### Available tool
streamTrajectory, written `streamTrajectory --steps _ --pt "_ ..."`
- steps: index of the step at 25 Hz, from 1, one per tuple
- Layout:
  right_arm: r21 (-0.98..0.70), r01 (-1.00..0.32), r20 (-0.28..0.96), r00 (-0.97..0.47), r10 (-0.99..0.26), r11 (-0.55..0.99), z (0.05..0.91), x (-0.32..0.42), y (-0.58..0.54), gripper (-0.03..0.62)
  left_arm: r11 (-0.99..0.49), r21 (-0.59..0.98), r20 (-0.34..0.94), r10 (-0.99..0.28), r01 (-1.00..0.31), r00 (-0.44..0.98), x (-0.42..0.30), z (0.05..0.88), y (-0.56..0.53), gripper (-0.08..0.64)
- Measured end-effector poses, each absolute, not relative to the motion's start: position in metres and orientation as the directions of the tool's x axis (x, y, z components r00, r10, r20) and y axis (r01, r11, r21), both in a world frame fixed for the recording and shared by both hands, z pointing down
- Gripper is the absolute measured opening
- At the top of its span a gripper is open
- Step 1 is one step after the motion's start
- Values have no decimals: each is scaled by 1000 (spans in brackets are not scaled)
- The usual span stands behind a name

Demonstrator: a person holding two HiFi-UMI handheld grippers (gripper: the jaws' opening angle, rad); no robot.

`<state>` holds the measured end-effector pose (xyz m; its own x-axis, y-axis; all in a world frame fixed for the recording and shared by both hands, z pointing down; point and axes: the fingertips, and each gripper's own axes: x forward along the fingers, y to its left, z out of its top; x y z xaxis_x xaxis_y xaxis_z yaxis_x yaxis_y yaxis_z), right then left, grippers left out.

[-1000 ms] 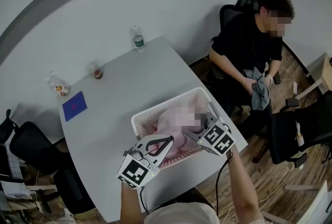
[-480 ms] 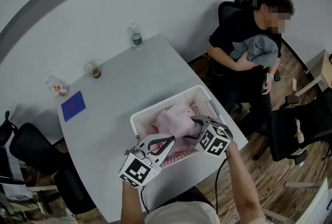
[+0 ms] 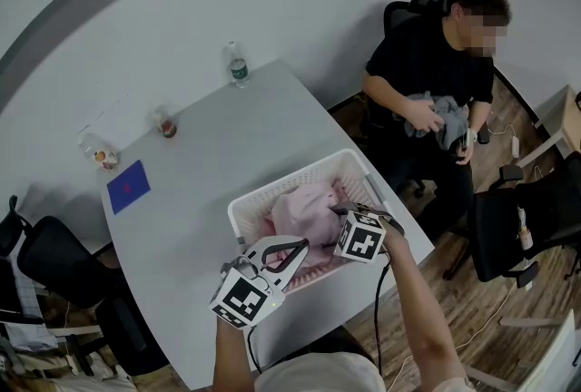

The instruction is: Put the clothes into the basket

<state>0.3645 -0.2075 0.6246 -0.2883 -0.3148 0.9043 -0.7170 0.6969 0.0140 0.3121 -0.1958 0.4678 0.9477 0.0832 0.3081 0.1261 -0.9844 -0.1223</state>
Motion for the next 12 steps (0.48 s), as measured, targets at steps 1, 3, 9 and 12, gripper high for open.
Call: streamTrajectory --steps 1,3,9,12 --pt "7 -715 910 -286 -301 699 626 365 -207 371 -985 -121 309 83 126 947 312 468 -196 2" --pt "1 -712 916 -282 -287 703 628 366 -206 380 -985 -119 311 84 126 947 313 468 -196 3" --pt "22 -704 916 -270 -297 709 625 371 -202 393 -985 -121 312 81 124 947 314 468 -195 2" --pt "38 -705 916 -258 -306 709 620 373 -201 394 -985 -120 311 82 125 947 314 468 -195 2"
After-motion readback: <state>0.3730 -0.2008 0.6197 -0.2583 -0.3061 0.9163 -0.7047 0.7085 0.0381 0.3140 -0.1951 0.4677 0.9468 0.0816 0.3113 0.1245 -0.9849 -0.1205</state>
